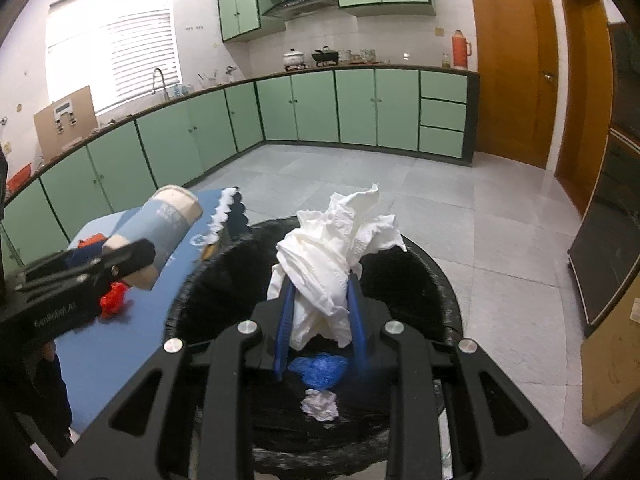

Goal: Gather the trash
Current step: 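Move the cup over the bin with the left tool while the right tool releases the tissue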

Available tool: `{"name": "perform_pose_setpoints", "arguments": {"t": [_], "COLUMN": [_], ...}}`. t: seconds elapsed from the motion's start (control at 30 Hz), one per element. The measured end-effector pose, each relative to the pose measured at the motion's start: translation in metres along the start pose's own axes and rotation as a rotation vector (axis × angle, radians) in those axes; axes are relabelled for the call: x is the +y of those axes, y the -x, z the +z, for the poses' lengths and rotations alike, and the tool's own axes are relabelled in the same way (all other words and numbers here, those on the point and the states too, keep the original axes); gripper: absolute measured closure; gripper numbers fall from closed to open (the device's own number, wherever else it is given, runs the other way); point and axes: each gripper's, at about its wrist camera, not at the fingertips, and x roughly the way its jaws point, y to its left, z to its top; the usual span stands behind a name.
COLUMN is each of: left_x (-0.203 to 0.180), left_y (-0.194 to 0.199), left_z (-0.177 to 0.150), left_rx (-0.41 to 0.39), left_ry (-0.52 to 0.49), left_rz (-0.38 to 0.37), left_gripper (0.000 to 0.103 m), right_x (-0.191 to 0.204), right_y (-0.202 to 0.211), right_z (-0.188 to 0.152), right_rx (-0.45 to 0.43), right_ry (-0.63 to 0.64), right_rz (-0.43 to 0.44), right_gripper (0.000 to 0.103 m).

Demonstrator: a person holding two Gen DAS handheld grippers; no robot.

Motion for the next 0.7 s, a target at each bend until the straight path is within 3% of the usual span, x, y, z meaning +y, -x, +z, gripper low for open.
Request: {"name": "perform_pose_setpoints", "arguments": {"t": [0.23,0.33,0.47,0.5,0.57,0.63,0.7], "left_x": [-0.018,-0.023,-0.027,-0.026,-0.021,-0.016,-0.007], "left_y": [-0.033,-0.044,-0.059,-0.060,-0.060,-0.056,-0.050], "left_z": [0.008,0.009,0.009,0.009,0.009,0.010,0.010], "left_rx": [0.024,0.039,0.080,0.087,0.088,0.085,0.071], "left_ry": [-0.030,-0.037,-0.047,-0.044,-0.030,-0.024,-0.019], "left_rz": [-0.017,-0.023,-0.064,-0.074,-0.087,-0.088,-0.076], "left_gripper": [0.049,0.048,0.043,0.035,0.031,0.031,0.030], "right_x": [-0.023,-0.027,-0.032,-0.033,-0.035,-0.034,-0.029], "right_y": [-0.020,-0.029,-0.039,-0.039,-0.038,-0.034,-0.028], "right_z": [-0.005,-0.008,-0.015,-0.016,-0.018,-0.020,-0.021], "right_rx": [0.036,0.055,0.074,0.076,0.079,0.070,0.057], "right_ry": [-0.037,-0.049,-0.062,-0.065,-0.076,-0.078,-0.075], "right_rz": [-0.022,-0.027,-0.062,-0.069,-0.086,-0.109,-0.109], "right_gripper": [0.078,0.071,0.048,0.045,0.027,0.015,0.013]}}
